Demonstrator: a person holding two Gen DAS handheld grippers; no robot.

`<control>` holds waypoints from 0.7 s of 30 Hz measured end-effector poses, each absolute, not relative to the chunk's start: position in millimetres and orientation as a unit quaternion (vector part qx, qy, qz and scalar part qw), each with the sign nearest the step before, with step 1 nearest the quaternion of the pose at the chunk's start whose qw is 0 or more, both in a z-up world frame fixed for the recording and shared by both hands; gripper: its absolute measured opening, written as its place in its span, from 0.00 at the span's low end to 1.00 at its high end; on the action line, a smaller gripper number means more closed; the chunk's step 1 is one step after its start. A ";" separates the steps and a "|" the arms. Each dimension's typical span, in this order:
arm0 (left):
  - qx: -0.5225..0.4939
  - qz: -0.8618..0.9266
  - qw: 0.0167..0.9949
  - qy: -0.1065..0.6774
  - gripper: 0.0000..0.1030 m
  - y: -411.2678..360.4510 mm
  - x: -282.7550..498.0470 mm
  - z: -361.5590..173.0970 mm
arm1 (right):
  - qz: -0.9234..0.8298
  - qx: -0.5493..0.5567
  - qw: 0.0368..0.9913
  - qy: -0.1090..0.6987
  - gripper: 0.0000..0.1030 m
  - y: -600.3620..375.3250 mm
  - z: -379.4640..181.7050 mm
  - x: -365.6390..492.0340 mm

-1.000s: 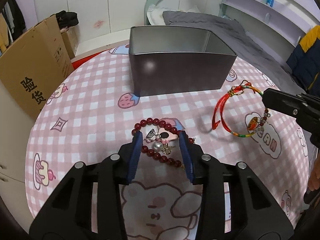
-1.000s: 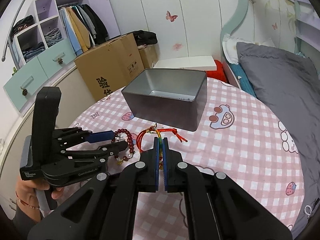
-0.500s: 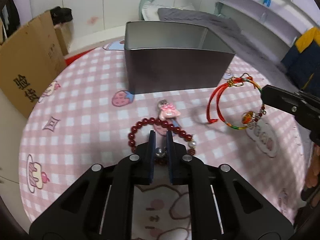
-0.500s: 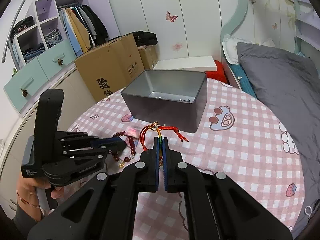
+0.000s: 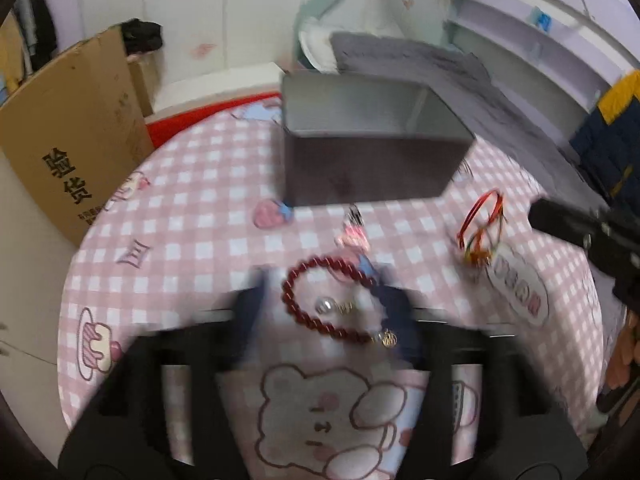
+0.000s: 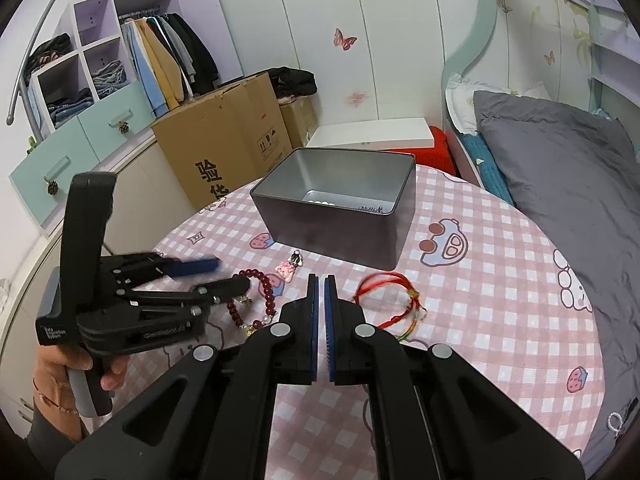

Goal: Organize jewelry
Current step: 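Grasp the pink charm with the left tool while the right tool holds the red string bracelet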

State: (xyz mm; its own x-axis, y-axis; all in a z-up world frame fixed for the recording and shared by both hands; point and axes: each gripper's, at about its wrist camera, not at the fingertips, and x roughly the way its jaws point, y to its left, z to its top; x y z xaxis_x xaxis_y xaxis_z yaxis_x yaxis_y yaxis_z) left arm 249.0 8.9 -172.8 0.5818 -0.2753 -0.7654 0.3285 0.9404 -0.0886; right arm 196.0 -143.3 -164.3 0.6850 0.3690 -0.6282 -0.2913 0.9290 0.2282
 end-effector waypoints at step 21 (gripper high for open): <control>0.088 -0.190 0.867 0.452 0.22 -37.7 287.5 -199.5 | 0.142 0.058 0.903 0.401 0.08 -159.6 -196.4 223.1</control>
